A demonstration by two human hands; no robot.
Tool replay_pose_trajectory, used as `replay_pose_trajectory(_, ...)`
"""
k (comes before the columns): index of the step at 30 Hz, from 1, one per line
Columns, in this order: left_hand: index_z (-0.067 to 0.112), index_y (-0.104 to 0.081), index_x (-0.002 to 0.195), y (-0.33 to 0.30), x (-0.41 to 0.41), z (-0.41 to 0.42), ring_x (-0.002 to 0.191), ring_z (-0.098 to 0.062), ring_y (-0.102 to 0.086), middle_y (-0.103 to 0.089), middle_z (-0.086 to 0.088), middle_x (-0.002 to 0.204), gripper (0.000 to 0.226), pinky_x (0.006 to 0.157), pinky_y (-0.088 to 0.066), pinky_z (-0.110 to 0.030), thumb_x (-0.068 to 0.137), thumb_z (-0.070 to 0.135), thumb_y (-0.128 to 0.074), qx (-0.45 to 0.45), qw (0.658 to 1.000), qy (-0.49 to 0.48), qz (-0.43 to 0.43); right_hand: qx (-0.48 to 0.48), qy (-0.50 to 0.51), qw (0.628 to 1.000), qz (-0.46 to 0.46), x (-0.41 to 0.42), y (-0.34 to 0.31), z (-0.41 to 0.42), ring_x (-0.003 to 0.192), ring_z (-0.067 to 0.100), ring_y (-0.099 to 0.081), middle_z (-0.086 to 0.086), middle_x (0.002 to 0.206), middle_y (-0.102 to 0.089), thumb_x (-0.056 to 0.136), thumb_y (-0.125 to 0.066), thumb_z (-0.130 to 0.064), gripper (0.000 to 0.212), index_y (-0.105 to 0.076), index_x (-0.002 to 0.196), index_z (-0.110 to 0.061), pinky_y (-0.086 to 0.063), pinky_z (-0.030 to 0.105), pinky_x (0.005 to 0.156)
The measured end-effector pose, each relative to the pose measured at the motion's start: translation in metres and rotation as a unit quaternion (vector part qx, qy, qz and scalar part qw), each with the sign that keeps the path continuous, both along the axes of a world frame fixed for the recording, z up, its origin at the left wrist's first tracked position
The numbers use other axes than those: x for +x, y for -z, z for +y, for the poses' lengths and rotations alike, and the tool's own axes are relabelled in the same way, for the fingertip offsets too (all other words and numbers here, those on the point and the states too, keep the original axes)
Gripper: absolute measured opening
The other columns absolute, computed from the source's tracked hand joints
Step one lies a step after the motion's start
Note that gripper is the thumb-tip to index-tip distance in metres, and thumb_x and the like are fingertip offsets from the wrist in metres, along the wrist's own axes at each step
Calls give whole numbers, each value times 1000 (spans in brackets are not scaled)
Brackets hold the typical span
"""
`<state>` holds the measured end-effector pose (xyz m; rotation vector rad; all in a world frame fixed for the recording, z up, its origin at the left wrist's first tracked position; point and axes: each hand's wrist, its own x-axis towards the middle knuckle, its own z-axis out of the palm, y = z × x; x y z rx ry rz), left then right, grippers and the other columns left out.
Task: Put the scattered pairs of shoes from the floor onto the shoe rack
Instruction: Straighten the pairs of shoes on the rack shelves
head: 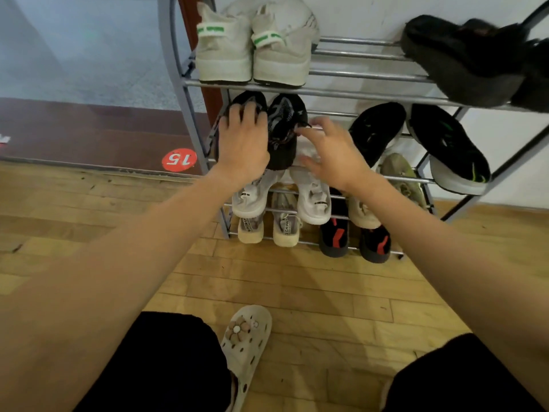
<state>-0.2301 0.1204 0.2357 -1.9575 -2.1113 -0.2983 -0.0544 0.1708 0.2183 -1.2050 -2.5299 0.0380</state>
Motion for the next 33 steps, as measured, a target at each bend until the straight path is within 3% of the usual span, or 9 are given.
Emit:
replay_pose_trajectory(4,5,-48,131,9,35,-4,125,-36,-43,-48,-15,135,46,99,-37,-47,86,12,-53,31,992,120,20,32,59,998,7,61,-10,-5,133,43,-38,25,144,-37,91,-60,-23,51,-47,138,-6,-32,50,108)
replay_pose_trajectory(7,6,-47,131,12,62,2,123,-33,-45,-48,-14,134,42,95,-42,-44,91,18,-51,6,979,198,-47,33,132,991,9,108,-6,-9,138,40,-31,24,147,-33,92,-58,-25,58,-39,144,-7,-27,50,112)
replay_pose_trajectory(14,7,-24,148,11,136,33,131,-36,-39,-39,-18,143,86,104,-39,-43,81,37,-69,-129,956,185,-185,-44,281,958,20,187,12,-12,142,43,-21,25,152,-25,90,-58,-28,74,-20,151,-9,-22,55,115)
replay_pose_trajectory(20,7,-29,141,18,164,51,130,-37,-37,-41,-15,140,92,102,-40,-47,69,30,-82,-166,975,93,-117,-74,289,954,-32,216,25,-13,143,39,-21,17,155,-24,91,-61,-29,73,-23,149,-6,-27,53,112)
replay_pose_trajectory(25,8,-38,139,16,155,57,127,-36,-35,-39,-11,138,92,103,-41,-48,62,17,-87,-217,965,146,6,-63,261,962,-56,222,28,-6,144,39,-19,17,157,-20,94,-55,-15,66,-25,151,-20,-29,56,110)
replay_pose_trajectory(29,10,-41,138,11,157,54,122,-35,-38,-43,-9,133,92,98,-44,-49,60,18,-88,-205,965,162,-30,-43,251,965,-60,226,29,-5,140,37,-27,15,153,-29,92,-57,-13,59,-35,147,-17,-32,54,107)
replay_pose_trajectory(33,8,-44,135,14,173,49,120,-33,-43,-49,-11,128,85,95,-44,-44,63,28,-86,-164,968,174,-78,-8,260,964,-51,220,29,-3,126,35,-43,13,134,-46,88,-62,-8,42,-46,127,-6,-41,50,97)
